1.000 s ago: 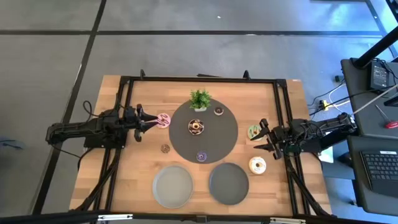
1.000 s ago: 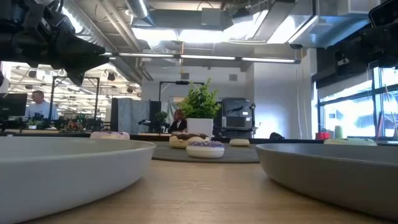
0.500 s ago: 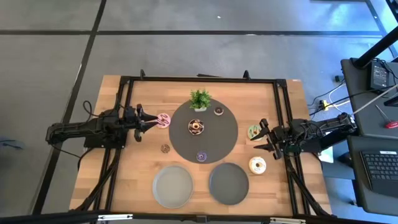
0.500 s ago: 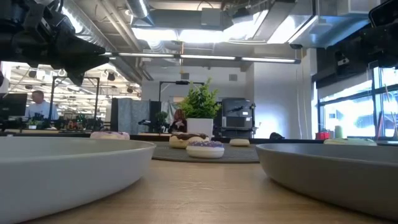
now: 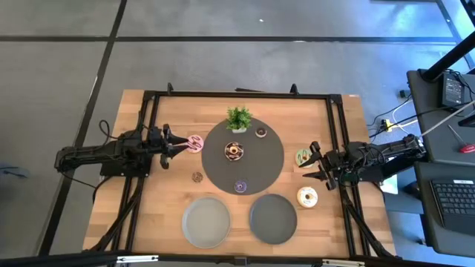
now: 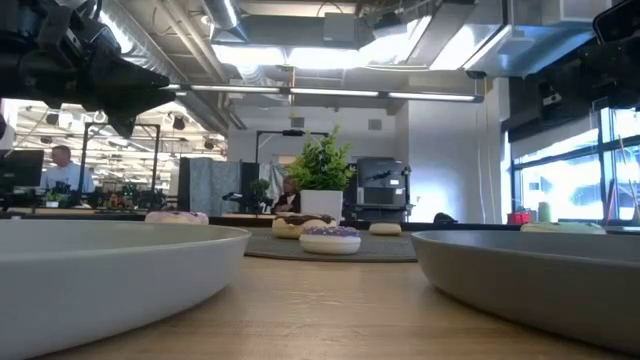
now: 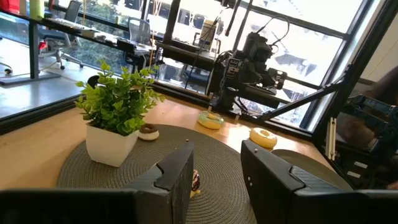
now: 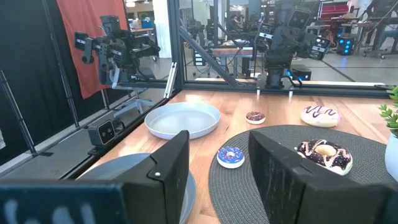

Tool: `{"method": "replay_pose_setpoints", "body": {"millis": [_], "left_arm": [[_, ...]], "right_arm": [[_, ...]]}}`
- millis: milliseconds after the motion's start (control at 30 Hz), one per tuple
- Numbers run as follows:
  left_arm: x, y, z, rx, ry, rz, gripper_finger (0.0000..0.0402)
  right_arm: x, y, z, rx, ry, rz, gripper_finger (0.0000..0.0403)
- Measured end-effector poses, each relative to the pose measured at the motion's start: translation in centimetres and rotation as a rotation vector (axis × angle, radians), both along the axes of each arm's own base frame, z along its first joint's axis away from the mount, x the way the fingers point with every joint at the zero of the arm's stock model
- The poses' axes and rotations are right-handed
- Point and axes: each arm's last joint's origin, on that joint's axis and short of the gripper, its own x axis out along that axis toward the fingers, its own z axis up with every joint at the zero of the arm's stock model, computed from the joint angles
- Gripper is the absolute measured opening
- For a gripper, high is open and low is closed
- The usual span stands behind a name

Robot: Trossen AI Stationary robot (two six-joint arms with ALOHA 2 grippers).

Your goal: Pick & Place donuts

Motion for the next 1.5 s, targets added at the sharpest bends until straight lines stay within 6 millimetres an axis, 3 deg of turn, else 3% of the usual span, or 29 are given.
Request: {"method": "replay_pose_setpoints", "body": {"millis": [433, 933, 1500], "left_arm": [[0.00, 0.00, -0.01, 0.000, 0.000, 0.000, 0.0130], [0.00, 0.00, -0.01, 0.000, 0.000, 0.000, 0.0130], [0.00, 0.00, -0.01, 0.000, 0.000, 0.000, 0.0130]], "right_arm": [[0.00, 0.00, 0.00, 0.003, 0.001, 0.000, 0.0166], [0.00, 0.00, 0.06, 0.125, 0.031, 0.000, 0.0166], [0.00, 0.00, 0.11, 0.102, 0.019, 0.001, 0.0166]]}}
